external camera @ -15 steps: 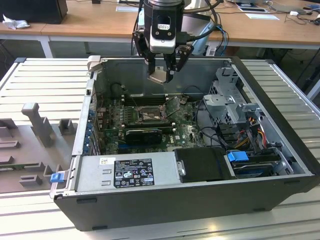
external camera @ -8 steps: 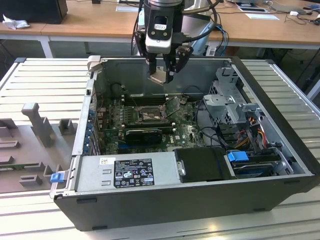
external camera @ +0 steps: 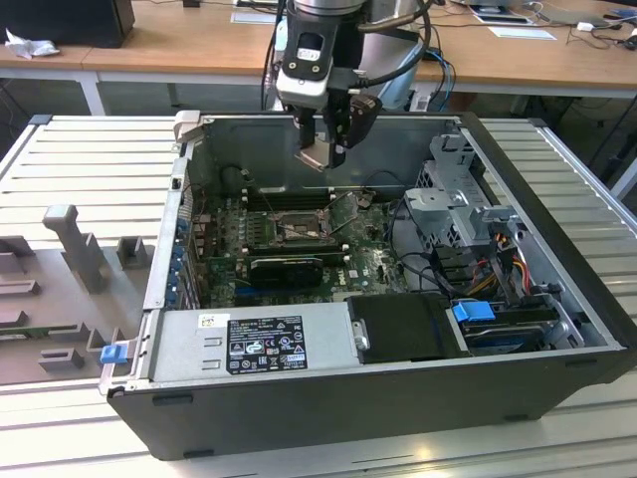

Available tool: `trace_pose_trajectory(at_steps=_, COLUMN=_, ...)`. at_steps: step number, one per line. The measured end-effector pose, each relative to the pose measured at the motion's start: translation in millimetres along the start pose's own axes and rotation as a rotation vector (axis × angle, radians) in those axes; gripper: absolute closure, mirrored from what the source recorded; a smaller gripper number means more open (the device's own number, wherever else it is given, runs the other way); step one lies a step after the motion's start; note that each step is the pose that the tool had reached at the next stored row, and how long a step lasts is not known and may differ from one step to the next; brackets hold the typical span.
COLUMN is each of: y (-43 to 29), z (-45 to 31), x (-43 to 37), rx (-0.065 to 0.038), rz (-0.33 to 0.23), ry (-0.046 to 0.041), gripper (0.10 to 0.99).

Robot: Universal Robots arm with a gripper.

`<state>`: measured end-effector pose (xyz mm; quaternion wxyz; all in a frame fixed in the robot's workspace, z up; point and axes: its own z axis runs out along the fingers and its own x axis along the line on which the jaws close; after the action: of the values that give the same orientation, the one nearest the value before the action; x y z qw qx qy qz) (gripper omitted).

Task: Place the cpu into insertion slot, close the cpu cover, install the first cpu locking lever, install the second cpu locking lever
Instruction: 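Place the cpu into insertion slot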

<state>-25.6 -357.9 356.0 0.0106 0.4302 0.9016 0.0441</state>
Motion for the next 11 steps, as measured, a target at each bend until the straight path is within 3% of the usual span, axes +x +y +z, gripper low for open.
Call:
trace_pose_trajectory(at_steps=6, y=-0.2, z=2.6, x=-0.1, rx=-0.003, rz=0.175, ry=-0.0155, gripper=0.557)
trace_pose_trajectory(at_steps=11, y=-0.4, z=4.6, x=-0.1, rx=-0.005, rz=0.279, ry=-0.0249, gripper=0.557)
